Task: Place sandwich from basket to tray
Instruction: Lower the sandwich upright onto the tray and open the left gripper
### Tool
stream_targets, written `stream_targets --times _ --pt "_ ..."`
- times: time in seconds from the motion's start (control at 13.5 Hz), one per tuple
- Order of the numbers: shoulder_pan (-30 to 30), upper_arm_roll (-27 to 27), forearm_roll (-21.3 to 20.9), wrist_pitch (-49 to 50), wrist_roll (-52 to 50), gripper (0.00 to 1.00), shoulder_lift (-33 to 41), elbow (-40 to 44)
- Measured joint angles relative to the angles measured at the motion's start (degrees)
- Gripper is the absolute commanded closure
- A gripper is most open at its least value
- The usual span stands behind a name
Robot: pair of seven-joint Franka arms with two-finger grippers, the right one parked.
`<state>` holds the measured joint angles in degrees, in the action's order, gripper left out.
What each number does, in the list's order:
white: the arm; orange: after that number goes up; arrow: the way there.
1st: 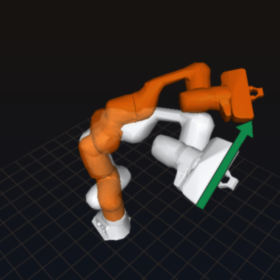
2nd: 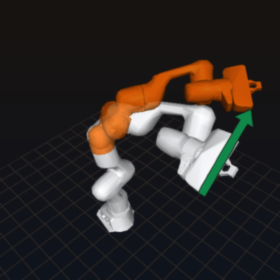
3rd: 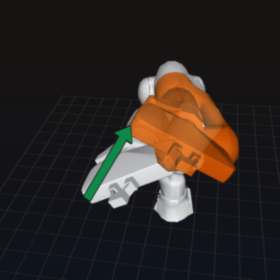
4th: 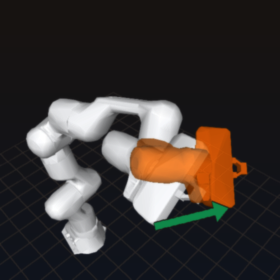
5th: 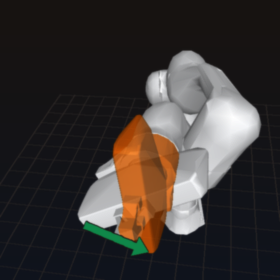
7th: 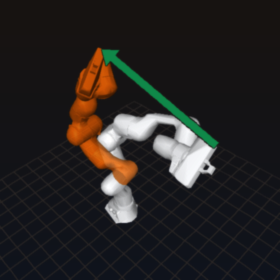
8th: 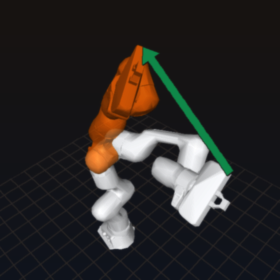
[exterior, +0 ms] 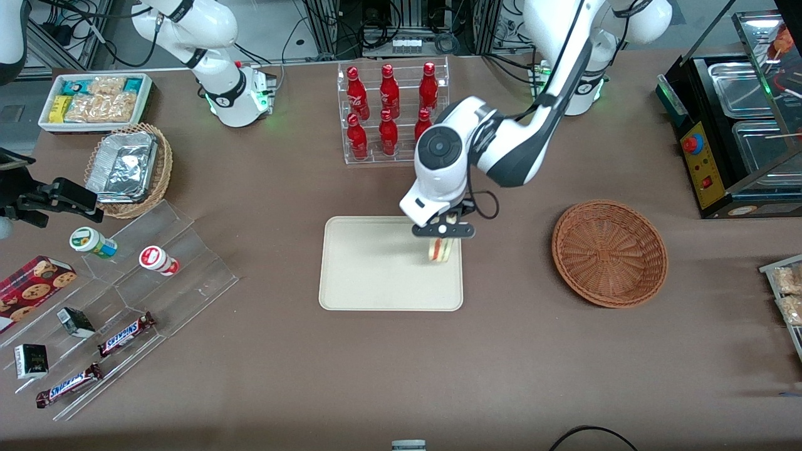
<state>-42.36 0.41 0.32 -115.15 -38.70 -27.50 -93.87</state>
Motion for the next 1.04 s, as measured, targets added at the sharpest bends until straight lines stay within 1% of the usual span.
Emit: stream_targets --times 0.22,0.37,0.67,1.04 --pt "-0.1 0.1 0.0 -4.2 -0.3 0.82 -4.3 1.8" --pt "-0.6 0.1 0.1 -6.4 -3.1 0.82 -6.2 2.8" --pt "-1.9 0.1 0.1 -8.7 -7.8 0.82 -8.5 3.3" --pt "-2.2 0.2 -0.1 -11.5 -9.0 0.82 -11.1 3.5"
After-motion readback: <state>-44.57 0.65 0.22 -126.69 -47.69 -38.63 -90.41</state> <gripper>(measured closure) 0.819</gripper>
